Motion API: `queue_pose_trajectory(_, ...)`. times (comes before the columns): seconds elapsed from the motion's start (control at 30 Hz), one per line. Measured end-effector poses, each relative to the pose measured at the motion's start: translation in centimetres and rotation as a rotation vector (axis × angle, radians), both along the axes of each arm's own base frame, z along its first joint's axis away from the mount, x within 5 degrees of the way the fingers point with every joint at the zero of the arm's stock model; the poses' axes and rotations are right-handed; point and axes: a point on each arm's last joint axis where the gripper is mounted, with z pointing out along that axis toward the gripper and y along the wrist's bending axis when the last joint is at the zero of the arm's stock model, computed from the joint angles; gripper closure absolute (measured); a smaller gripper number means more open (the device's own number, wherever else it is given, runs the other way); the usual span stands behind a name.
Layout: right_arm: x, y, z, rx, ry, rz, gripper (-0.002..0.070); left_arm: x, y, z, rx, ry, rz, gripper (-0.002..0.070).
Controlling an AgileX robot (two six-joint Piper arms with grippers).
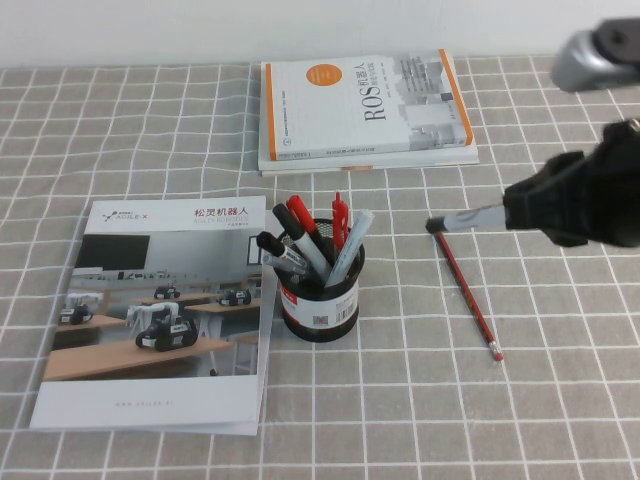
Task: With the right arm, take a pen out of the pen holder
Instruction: Place the pen on the table
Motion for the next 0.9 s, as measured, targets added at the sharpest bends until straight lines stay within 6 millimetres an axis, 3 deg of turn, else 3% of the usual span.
queue_pose_trajectory(0.13,-1.1,-0.6,-2.0,0.078,-0.131,0.018,0.0569,0.0,0.0,0.0,0.000,0.000,0.000,0.0678)
queue_pose_trajectory(0.33,-1.9,-0.7,-6.7,0.169,-0.385,0.100,0.0569,0.0,0.0,0.0,0.000,0.000,0.000,0.0678)
queue_pose_trajectory(0.53,-2.3,-1.1,-10.5,0.182,-0.558,0.114,0.0569,0.0,0.0,0.0,0.000,0.000,0.000,0.0678)
queue_pose_trajectory(0.9,-1.1,-0.6,-14.4,0.118,-0.667,0.119,0.0569,0.0,0.0,0.0,0.000,0.000,0.000,0.0678)
